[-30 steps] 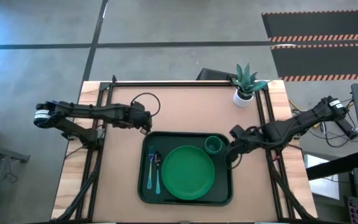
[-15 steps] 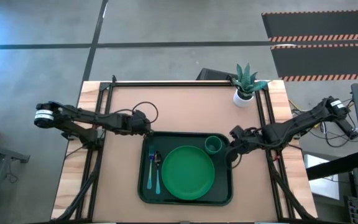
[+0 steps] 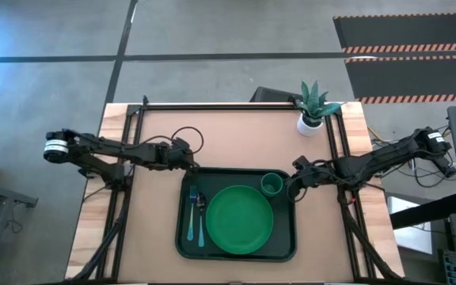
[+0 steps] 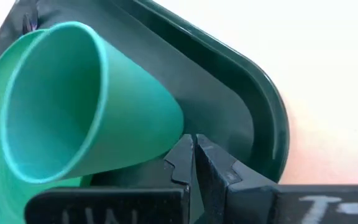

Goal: Pick and place plate/cup/fork/spoon on tray
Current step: Move the green tray to the center of the table

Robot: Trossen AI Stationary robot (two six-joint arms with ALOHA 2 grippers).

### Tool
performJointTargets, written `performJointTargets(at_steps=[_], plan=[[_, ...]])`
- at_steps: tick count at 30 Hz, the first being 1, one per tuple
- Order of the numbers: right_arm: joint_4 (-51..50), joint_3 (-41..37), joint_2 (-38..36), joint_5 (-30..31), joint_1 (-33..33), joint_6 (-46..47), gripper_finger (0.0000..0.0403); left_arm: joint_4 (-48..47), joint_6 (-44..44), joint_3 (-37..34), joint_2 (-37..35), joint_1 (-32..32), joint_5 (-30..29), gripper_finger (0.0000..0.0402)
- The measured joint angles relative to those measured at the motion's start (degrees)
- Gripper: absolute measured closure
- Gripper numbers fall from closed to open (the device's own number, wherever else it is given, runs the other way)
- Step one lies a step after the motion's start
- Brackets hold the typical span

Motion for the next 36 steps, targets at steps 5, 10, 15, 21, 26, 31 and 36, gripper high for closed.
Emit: performJointTargets(at_steps=[5,10,15,21,26,31,36], plan=[[4.74,-3.21,-0.12,-2.05,-1.26,-0.07,0.0394,1.06,0.02,0.00,0.00,0.00,1.14,0.0401],[5.54,-4.76,-0.15,-2.43,-1.64,-0.10,0.0394,1.08,0.04,-0.53,0.00,0.00,1.14,0.0402],[5.73,-5.10,-0.19,-2.60,-1.63,0.65,0.0394,1.10,0.01,-0.90,0.00,0.00,4.96,0.0402],[5.73,-4.04,-0.97,-2.38,-1.64,-1.04,0.0394,0.49,0.02,-0.90,0.44,-0.72,9.63,0.0402],[4.81,-4.06,-1.98,-2.24,-1.63,-1.21,0.0394,0.50,0.01,-0.94,3.00,-0.81,11.33,0.0401],[3.70,-4.06,-2.36,-1.31,-1.64,-1.43,0.0394,0.63,-0.03,-0.67,6.75,-1.27,12.28,0.0401],[2.21,-4.06,-2.34,-1.27,-1.64,-1.19,0.0394,0.57,0.47,0.69,7.12,-1.18,13.07,0.0401]])
